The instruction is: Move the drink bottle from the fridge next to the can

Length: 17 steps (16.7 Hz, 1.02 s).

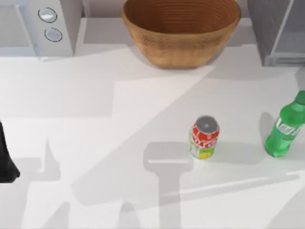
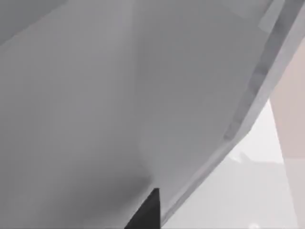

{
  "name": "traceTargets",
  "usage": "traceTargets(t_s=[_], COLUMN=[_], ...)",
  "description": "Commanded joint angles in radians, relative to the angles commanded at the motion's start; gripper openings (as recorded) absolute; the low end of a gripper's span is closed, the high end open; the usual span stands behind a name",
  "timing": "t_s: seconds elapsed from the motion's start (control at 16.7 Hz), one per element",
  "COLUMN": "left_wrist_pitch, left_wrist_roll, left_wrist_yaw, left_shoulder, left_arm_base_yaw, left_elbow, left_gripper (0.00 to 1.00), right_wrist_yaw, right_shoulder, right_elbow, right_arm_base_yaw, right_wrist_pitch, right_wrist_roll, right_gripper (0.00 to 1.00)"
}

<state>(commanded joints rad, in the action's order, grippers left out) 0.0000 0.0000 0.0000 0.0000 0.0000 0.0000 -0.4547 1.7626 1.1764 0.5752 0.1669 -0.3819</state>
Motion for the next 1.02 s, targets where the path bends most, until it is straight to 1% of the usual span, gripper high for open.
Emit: traceTargets(t_s=[0.3,0.48,0.6,0.9,1.02], left_wrist_pitch=[0.000,0.000,0.000,0.000,0.000], left_wrist_roll=[0.000,0.000,0.000,0.000,0.000], left_wrist_yaw=[0.000,0.000,0.000,0.000,0.000], left_shoulder=[0.000,0.000,0.000,0.000,0.000], left_arm_base_yaw=[0.000,0.000,0.000,0.000,0.000], left_elbow=[0.000,0.000,0.000,0.000,0.000], left_gripper=[1.00,1.00,1.00,1.00,1.00], right_wrist_yaw=[0.272,0.393,0.431,0.439,0.437], right_shoulder=[-0.082,-0.124,-0.139,-0.133,-0.100], right_elbow=[-0.110,-0.159,-0.175,-0.178,-0.141], right_arm_base_yaw=[-0.372,-0.510,-0.549,-0.537,-0.538], right_wrist_pitch=[-0.131,-0.191,-0.211,-0.209,-0.203], right_wrist_roll=[0.236,0.341,0.375,0.374,0.376], right_gripper=[1.00,1.00,1.00,1.00,1.00])
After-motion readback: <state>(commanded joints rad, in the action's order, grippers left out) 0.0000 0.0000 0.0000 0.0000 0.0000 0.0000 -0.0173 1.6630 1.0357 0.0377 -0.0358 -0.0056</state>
